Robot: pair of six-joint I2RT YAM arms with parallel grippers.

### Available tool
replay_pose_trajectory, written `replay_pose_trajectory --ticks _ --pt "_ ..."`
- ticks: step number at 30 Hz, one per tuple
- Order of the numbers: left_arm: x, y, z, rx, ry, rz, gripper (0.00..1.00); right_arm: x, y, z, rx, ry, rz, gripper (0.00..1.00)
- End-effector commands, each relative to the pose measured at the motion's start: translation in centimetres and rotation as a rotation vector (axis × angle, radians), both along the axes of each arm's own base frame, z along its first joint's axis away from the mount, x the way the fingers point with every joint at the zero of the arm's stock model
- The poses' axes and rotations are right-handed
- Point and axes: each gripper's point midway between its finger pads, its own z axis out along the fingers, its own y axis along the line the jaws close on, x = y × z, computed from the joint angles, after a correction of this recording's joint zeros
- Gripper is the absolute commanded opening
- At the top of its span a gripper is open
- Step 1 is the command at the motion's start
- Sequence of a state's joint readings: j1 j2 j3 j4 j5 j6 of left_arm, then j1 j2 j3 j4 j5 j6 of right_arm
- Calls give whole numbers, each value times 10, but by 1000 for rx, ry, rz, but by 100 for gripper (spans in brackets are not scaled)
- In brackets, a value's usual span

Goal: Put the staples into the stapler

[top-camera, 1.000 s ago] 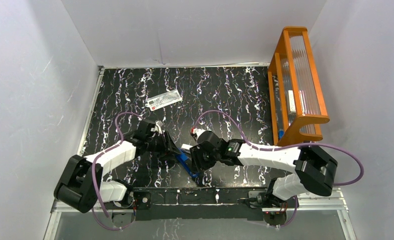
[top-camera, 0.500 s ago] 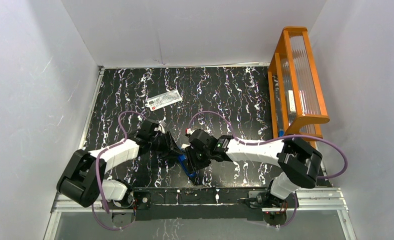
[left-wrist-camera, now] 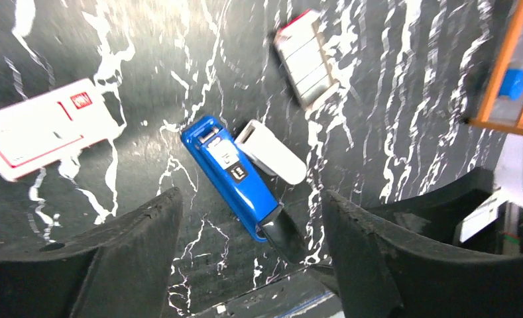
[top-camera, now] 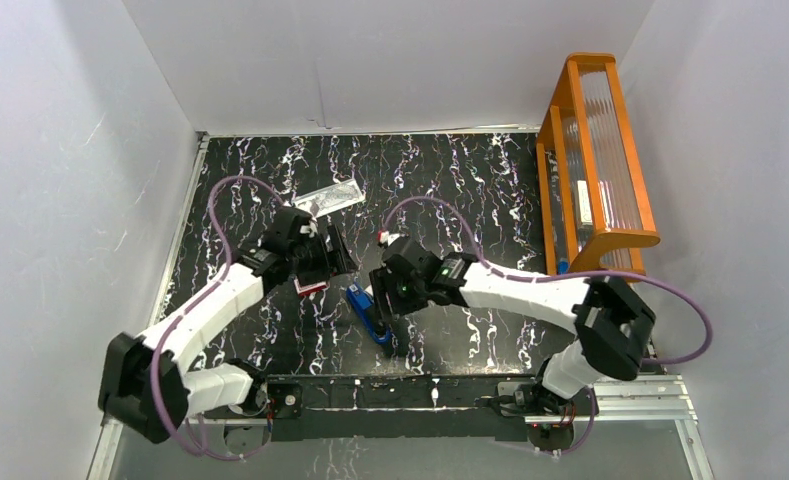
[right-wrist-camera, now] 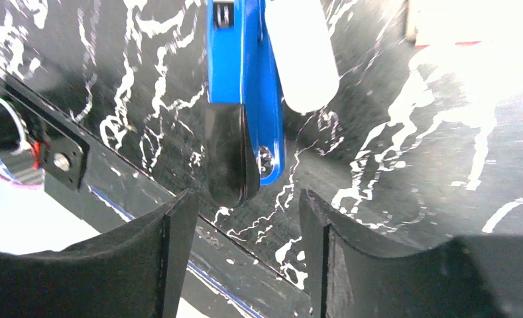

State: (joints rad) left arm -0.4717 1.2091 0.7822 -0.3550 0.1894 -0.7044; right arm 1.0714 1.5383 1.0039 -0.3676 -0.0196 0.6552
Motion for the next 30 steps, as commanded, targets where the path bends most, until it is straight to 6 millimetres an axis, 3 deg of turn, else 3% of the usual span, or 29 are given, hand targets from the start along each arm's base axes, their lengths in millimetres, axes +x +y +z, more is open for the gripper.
replay_pose_trajectory --ticks 1,3,8,11,14,17,24,30 --pt "5 33 51 138 -177 16 78 47 -2 84 82 -248 -88 69" --pt "6 44 69 174 -236 19 90 51 -14 94 60 -288 -114 73" --pt "3 78 111 294 -345 82 92 60 -76 116 -81 -422 -228 82" --pt "-1 95 146 324 -450 117 93 66 -123 151 -124 -556 -327 89" --pt "-8 113 184 339 -567 167 93 66 -157 187 -108 -668 -386 98" --pt "-16 126 208 353 -625 196 93 65 -173 213 -60 -740 -417 99" --pt "-36 153 236 404 -670 266 93 67 -196 227 -60 -778 -526 99" --pt "-56 173 278 402 -791 310 94 64 -210 266 53 -861 -567 99"
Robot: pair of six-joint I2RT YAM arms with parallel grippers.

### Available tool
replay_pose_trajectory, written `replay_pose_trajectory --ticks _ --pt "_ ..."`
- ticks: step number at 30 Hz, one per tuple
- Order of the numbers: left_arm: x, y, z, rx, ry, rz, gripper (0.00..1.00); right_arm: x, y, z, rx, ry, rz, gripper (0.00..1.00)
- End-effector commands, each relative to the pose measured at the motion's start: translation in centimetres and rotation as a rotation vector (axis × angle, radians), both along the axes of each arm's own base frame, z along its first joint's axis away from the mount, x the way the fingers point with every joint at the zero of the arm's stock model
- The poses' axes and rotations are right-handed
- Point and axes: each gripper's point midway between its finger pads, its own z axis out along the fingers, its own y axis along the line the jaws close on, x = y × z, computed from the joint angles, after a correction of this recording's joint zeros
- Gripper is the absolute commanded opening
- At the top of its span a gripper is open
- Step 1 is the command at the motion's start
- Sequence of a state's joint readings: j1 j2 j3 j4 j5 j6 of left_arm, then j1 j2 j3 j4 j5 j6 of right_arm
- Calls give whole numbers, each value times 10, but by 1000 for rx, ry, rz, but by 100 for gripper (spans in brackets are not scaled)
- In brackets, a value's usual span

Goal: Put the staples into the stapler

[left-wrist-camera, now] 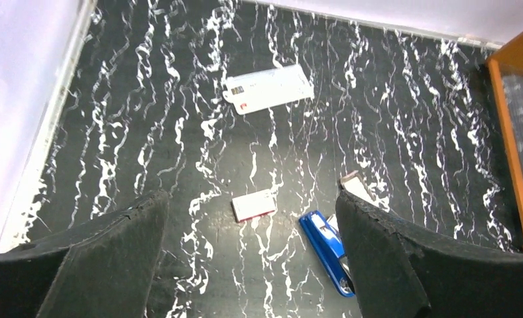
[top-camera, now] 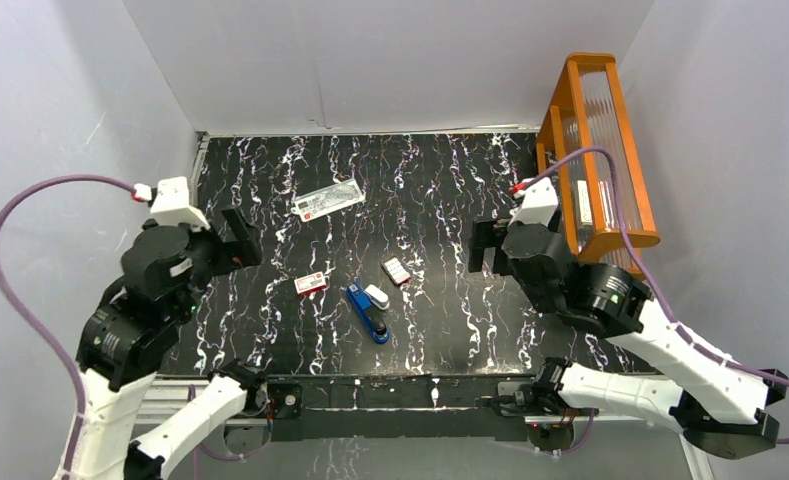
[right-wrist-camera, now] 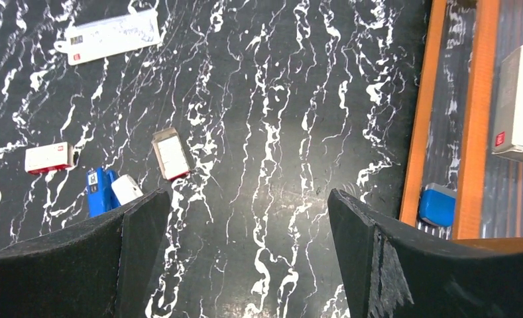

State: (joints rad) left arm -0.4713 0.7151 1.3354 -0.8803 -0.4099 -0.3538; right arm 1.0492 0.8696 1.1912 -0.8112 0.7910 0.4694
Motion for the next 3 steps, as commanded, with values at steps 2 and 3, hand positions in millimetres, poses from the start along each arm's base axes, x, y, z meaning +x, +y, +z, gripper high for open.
replay_pose_trajectory --ticks 2,3 --pt "-18 25 35 40 -95 48 94 1 -19 51 103 -135 -39 99" --pt "-19 25 35 41 -100 42 94 1 -19 51 99 -136 -40 99"
